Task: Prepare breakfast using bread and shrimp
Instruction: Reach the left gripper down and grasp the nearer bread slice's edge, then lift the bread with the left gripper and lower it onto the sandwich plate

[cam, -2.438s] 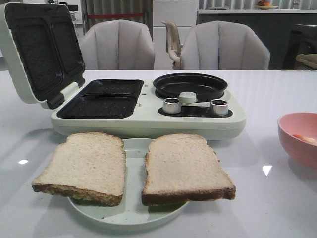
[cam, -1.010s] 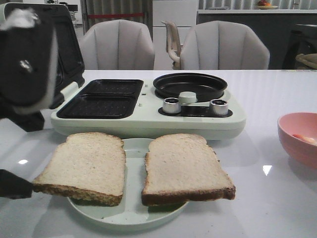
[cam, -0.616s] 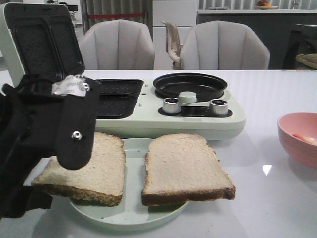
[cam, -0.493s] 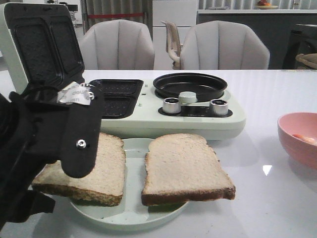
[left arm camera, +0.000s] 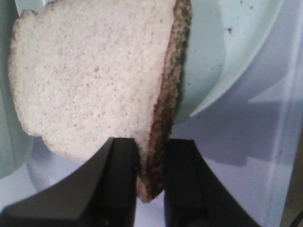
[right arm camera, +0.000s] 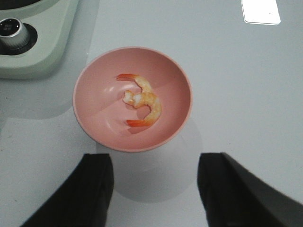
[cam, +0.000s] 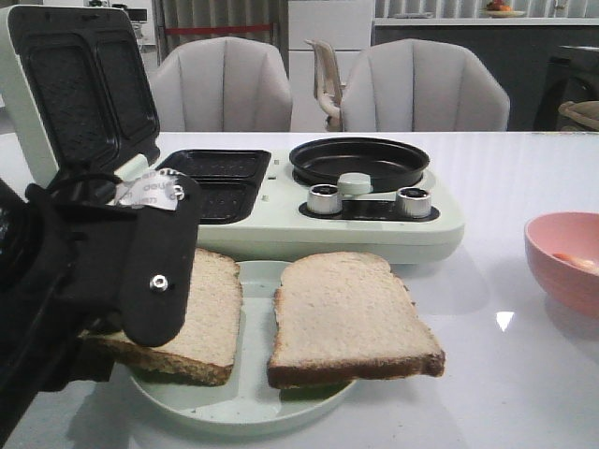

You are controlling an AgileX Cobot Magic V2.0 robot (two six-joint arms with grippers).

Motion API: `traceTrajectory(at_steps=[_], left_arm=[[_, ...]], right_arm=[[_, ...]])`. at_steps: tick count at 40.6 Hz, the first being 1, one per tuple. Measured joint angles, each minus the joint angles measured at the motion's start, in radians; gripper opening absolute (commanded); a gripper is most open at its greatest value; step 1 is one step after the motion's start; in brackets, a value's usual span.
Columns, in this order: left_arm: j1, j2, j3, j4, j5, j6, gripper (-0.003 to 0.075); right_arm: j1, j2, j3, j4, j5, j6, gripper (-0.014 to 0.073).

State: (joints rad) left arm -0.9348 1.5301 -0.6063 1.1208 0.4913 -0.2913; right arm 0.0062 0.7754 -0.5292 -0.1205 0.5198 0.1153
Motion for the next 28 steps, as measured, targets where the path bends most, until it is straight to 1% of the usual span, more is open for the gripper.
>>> traceTrajectory(at_steps=[1, 2, 6, 13, 21, 28], left_arm=[[0.0, 0.0, 0.0, 0.0, 0.0, 0.0, 0.0099], [0.0, 0.0, 0.0, -0.005, 0.002, 0.0, 0.0094], [-0.004, -0.002, 0.0, -0.013, 0.014, 0.0, 0.01], [-0.047, -0.063, 0.0, -0.024, 0.09, 0.0, 0.01], [-0.094, -0.219, 0.0, -0.015, 0.158, 0.0, 0.01], [-0.1, -0.352, 0.0, 0.075, 0.187, 0.0, 0.01]], right_arm=[[0.0, 0.0, 0.0, 0.0, 0.0, 0.0, 0.0505], [0.0, 0.0, 0.0, 0.0, 0.0, 0.0, 0.0505], [0.0, 0.0, 0.0, 0.0, 0.0, 0.0, 0.0505], [0.0, 0.0, 0.0, 0.0, 0.0, 0.0, 0.0505], [0.0, 0.0, 0.0, 0.0, 0.0, 0.0, 0.0505], [0.0, 0.0, 0.0, 0.0, 0.0, 0.0, 0.0505]])
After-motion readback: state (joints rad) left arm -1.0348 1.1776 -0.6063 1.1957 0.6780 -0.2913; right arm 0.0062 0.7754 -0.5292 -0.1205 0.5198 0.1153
